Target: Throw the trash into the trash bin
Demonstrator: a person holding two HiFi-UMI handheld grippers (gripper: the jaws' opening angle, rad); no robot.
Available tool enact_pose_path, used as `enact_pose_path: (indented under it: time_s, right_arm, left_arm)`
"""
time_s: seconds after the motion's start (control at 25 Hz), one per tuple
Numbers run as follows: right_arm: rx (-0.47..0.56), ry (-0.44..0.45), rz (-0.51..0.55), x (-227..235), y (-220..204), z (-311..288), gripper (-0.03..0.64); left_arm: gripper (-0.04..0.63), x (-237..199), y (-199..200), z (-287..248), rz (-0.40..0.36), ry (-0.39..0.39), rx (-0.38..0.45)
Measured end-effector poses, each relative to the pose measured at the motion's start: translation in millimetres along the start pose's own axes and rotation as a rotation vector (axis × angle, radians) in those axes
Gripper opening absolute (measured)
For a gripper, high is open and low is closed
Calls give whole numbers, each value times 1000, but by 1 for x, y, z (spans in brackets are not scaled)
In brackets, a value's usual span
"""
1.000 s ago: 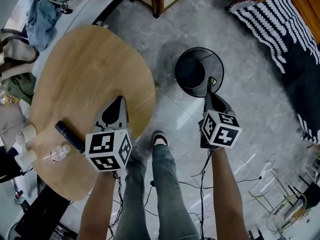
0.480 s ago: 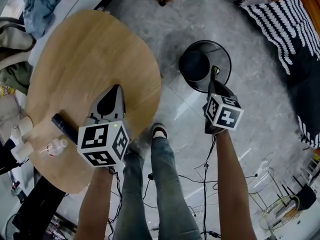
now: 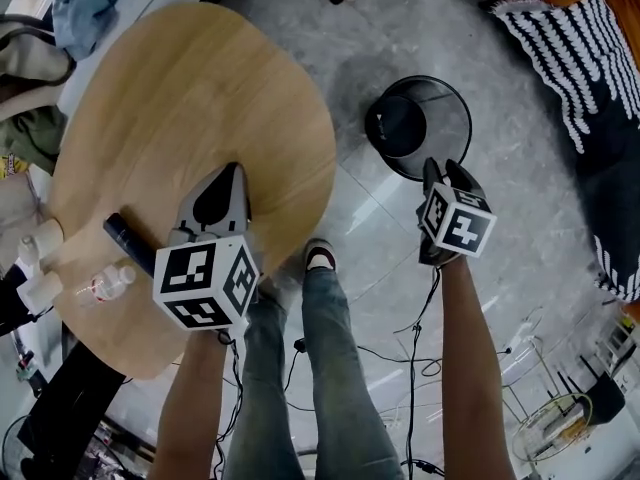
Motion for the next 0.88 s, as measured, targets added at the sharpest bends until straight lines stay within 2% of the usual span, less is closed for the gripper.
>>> enact_pose_path:
  time_s: [0.32, 0.68, 0.88]
  right_arm:
    - [36, 24, 10, -8, 8, 26, 156]
    - [122, 105, 174, -55, 31, 104, 159]
    - [146, 149, 225, -87, 38, 144, 158]
  left_arm:
    - [18, -6, 1, 19, 12, 15, 14]
    - [18, -25, -8, 65, 82, 49, 44]
    - [18, -39, -16, 102, 135, 71, 72]
Point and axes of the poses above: the fingertips, and each gripper's own axes: z backward along the fingers, x to its right, y out of its top, the point moved 8 cm from there along z, backward along the fingers, and after that the axes turned 6 degrees about -y, right-handed, at the moved point
